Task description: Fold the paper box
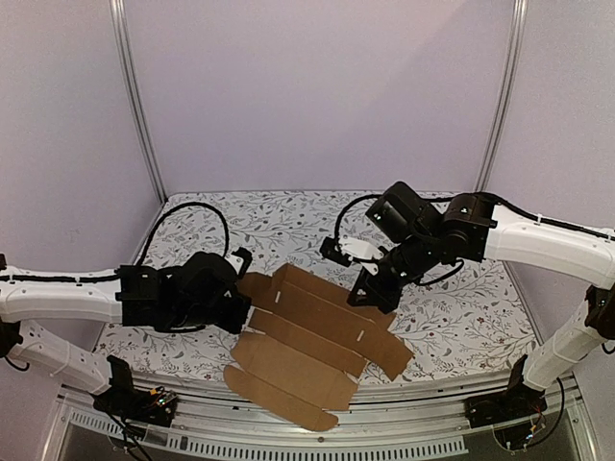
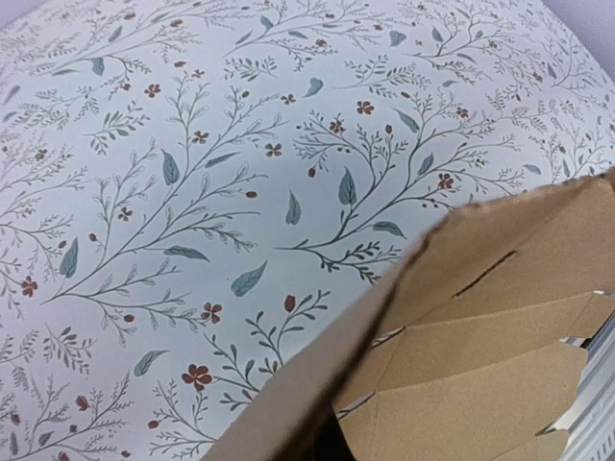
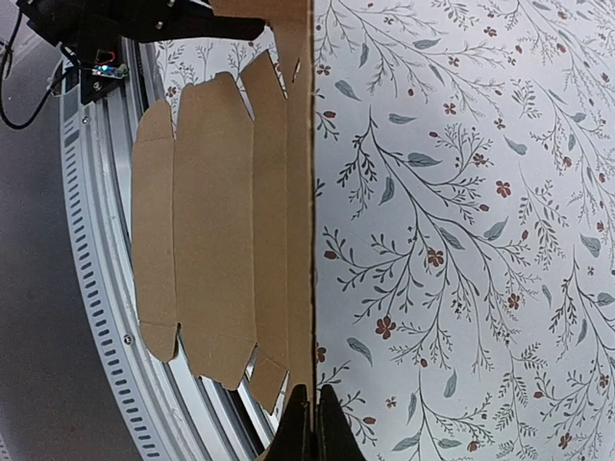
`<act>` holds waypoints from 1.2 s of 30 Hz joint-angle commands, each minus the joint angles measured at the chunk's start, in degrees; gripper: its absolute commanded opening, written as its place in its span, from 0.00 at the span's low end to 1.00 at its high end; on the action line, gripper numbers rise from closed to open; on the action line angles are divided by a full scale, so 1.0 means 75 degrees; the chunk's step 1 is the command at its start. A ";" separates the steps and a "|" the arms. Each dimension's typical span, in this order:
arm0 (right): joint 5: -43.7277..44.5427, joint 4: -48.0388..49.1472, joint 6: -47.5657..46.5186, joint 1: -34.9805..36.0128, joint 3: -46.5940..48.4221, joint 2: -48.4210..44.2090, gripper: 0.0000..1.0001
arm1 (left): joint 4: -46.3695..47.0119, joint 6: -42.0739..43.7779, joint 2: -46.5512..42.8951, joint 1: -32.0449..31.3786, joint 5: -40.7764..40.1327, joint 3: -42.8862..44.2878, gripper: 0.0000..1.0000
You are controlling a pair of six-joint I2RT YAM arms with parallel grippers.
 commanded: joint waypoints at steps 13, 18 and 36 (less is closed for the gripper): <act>-0.0558 0.0616 0.0460 -0.0095 -0.0268 -0.0112 0.01 | 0.0547 -0.0329 0.0715 0.0010 -0.0663 -0.0333 0.00; -0.0556 0.0650 0.0496 -0.0116 -0.0263 -0.0072 0.01 | 0.0538 -0.0304 0.0640 0.0010 -0.0432 -0.0374 0.00; -0.0463 0.0781 0.0508 -0.0138 -0.0228 0.0059 0.01 | 0.2017 -0.0064 0.0826 0.0001 0.1476 -0.0569 0.00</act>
